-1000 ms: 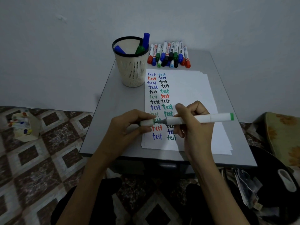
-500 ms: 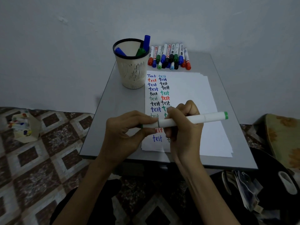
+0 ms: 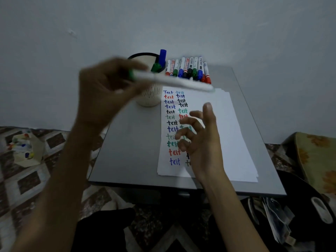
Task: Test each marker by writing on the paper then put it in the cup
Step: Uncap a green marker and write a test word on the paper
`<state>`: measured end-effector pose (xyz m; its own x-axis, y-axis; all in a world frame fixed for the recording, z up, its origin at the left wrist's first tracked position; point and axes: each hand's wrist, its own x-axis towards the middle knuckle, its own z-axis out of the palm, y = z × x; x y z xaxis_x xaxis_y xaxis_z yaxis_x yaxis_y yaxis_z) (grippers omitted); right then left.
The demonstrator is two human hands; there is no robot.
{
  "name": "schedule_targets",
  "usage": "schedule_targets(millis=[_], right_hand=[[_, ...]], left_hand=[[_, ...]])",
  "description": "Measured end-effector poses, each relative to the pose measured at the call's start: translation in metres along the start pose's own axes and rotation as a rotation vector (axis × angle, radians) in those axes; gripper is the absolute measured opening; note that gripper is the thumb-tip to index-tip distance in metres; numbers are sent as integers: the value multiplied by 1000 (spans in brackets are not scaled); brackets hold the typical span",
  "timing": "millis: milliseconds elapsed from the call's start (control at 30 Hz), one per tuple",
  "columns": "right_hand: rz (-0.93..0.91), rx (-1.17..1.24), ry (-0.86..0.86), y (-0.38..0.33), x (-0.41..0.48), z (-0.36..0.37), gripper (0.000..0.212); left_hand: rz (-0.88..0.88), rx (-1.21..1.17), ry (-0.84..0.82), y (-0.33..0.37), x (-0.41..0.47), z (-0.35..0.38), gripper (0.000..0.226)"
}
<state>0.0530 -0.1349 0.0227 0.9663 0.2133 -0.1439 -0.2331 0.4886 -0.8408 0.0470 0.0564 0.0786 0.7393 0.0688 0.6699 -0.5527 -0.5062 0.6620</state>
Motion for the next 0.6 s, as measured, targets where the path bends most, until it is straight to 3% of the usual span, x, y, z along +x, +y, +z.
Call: schedule_targets(millis=[133, 200, 267, 367, 500, 600], right_hand=[[-39, -9, 79, 17, 4, -18, 22], [-60, 1, 77, 20, 5, -22, 18], [-73, -24, 72, 21, 5, -22, 18], [-78, -74, 76, 24, 4, -21, 15], [-27, -125, 40, 21, 5, -20, 10], [85, -174, -21, 12, 9, -21, 8]], left_hand=[[-24, 49, 256, -6, 45, -36, 27], [-11, 124, 301, -7, 62, -40, 10], [-7, 262, 302, -16, 80, -36, 10], [-29, 460, 175, -35, 99, -21, 36], [-142, 703, -63, -56, 100, 0, 42], [-225, 758, -210, -67, 94, 6, 56]])
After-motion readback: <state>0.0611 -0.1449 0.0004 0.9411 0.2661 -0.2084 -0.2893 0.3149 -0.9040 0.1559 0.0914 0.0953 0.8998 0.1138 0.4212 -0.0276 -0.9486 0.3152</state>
